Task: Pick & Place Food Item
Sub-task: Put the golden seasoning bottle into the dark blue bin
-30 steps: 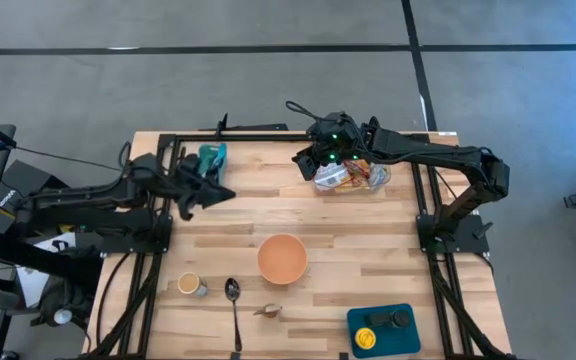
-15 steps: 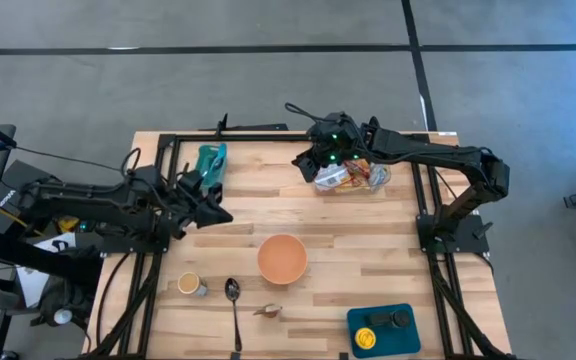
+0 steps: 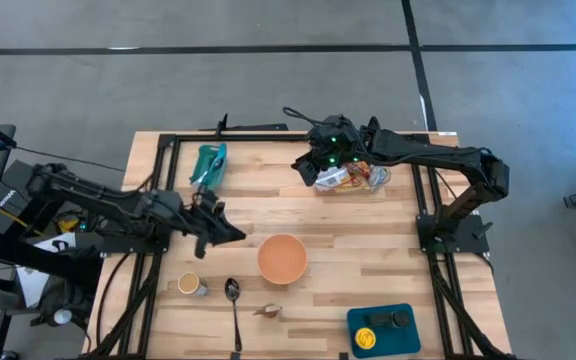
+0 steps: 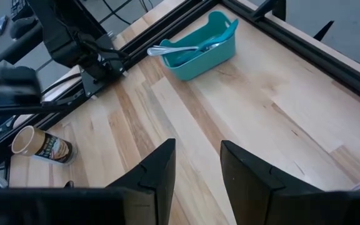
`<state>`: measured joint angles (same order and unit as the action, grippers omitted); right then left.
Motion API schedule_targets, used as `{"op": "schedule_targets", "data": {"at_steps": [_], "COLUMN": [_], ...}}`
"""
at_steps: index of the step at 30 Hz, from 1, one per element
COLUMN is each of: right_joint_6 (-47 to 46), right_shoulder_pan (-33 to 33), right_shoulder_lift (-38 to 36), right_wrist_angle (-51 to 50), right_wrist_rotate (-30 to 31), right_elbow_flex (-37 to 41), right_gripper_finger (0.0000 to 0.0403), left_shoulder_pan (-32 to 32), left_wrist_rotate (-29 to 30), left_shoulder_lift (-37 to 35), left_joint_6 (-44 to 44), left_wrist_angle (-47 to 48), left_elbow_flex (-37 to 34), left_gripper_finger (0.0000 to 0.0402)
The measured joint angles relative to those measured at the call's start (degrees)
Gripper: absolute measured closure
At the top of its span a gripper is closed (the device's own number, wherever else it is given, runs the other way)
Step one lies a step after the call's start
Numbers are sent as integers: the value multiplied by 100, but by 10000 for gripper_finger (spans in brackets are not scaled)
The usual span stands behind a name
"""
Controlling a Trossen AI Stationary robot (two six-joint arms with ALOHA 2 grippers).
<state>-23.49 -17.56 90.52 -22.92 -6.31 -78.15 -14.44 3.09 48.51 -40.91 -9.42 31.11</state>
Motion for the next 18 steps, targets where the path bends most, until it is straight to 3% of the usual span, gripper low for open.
{"op": "schedule_targets", "data": {"at_steps": [7, 18], "right_joint_6": [2, 9], "right_shoulder_pan": [-2, -2], "right_shoulder_lift": [0, 0], "right_wrist_angle": [0, 0], "right_wrist_rotate": [13, 17], "right_elbow_flex": [0, 0], "right_gripper_finger": [282, 282], "left_shoulder_pan": [-345, -1058], "left_wrist_rotate": [161, 410], "left_shoulder_lift": [109, 72], "left_joint_6": [-1037, -1491], "left_wrist_angle": [1477, 2192], "left_elbow_flex": [0, 379], "left_gripper_finger": [401, 401]}}
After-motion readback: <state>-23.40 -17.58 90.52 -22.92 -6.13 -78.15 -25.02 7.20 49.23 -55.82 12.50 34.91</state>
